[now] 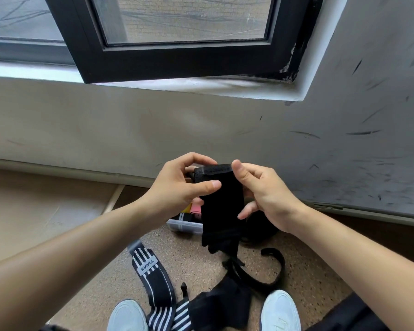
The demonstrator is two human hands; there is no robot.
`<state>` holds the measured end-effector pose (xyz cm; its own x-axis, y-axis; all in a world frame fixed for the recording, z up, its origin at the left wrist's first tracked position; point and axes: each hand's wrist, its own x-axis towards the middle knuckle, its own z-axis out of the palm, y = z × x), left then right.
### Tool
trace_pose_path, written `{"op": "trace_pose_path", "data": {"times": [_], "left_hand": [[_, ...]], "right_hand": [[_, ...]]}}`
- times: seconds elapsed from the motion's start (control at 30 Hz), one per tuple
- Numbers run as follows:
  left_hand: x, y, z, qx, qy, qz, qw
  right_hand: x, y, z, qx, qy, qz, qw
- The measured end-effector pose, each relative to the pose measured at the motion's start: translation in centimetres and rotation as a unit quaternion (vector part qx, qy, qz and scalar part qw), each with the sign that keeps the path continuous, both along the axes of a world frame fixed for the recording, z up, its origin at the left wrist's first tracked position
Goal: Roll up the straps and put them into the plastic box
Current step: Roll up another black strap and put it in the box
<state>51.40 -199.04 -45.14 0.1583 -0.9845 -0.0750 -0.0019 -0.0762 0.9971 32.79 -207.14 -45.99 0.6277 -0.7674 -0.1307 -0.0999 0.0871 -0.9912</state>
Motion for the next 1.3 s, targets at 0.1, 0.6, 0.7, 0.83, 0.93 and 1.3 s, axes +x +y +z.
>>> {"op": "trace_pose_path", "data": {"times": [0.1,0.6,0.7,0.83,0.93,1.3], "left_hand": [[-0.2,-0.1,-0.2,0.014,-0.019,0.008,1.0],[0.0,-0.4,-0.1,0.126,0.007,-0.044,0.991],[0.2,-0.4,-0.3,0.103,0.033,-0.031,0.994],[0.4,-0.5,-0.5,0.063,0.052,-0.031,0.996],[0.1,-0.4,-0.6,0.02,0.023,-0.045,0.999],[0.7,-0.3,-0.3,0.105,-0.026,-0.101,0.989]], "right_hand": [[-0.1,-0.1,0.0,-0.01,-0.017,-0.009,1.0],[-0.3,-0.5,-0.7,-0.104,-0.042,0.019,0.994],[-0.4,-0.6,-0.5,-0.088,-0.021,0.019,0.996],[-0.5,-0.6,0.0,0.014,-0.001,0.038,0.999],[-0.3,-0.6,-0.1,0.035,-0.002,0.039,0.999],[-0.6,-0.6,-0.2,0.026,-0.073,0.014,0.997]]}}
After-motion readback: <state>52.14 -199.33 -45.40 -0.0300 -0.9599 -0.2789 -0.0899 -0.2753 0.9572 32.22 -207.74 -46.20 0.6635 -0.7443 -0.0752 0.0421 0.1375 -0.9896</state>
